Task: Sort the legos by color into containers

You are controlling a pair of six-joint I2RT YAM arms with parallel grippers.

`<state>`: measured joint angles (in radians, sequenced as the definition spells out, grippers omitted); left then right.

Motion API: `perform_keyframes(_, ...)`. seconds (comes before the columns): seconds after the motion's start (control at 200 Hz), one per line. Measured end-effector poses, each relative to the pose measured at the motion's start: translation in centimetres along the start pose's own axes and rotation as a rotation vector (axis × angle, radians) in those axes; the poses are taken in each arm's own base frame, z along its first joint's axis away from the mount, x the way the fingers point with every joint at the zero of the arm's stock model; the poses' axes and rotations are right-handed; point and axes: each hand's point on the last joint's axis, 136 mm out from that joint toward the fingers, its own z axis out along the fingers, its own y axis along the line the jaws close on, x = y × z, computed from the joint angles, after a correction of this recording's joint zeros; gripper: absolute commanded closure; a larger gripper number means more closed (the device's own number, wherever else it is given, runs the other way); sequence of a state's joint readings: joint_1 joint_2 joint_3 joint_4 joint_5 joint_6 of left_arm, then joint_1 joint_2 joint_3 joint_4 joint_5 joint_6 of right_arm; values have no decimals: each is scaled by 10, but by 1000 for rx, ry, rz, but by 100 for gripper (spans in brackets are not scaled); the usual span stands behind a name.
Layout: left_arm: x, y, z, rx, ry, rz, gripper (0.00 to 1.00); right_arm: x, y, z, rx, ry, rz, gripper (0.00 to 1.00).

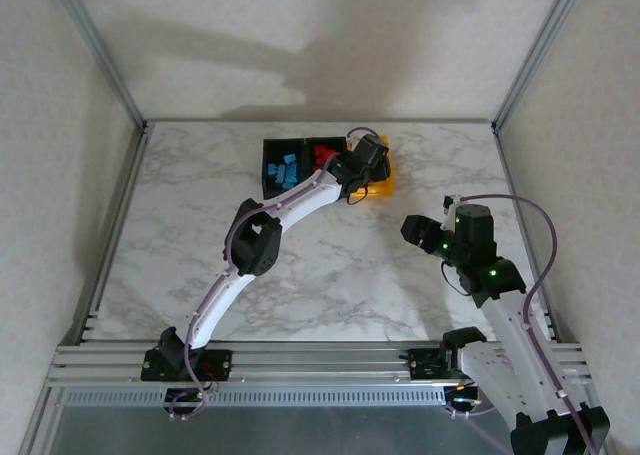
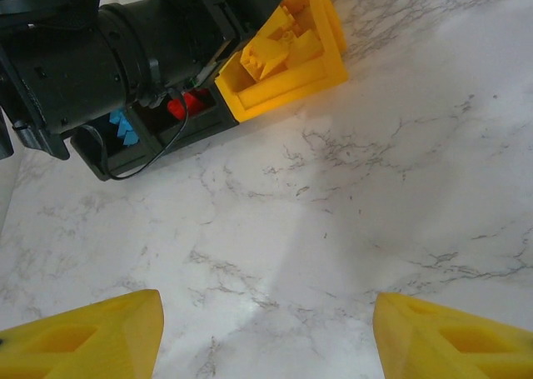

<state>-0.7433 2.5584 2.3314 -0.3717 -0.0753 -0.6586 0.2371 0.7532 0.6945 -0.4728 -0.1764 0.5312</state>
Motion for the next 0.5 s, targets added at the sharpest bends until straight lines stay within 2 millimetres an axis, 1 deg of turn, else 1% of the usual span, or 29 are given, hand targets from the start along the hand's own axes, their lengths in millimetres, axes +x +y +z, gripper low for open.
perform_keyframes(0.08, -3, -2, -7, 4, -2, 4, 43, 0, 0, 0, 0, -1, 0, 32)
perform_keyframes(0.19, -10, -7, -30, 10, -3, 9, 43, -1, 1, 0, -2, -3, -1, 32)
perform_keyframes(0.28, -21, -13, -57, 25, -16, 12, 42, -1, 1, 1, -3, -4, -1, 32)
perform_keyframes(0.431, -46, -23, -112, 67, -55, 19, 42, -2, 2, 5, -11, 3, -4, 31)
perform_keyframes(0.501, -53, -22, -136, 81, -70, 23, 42, -2, 4, 8, -23, 8, -10, 30)
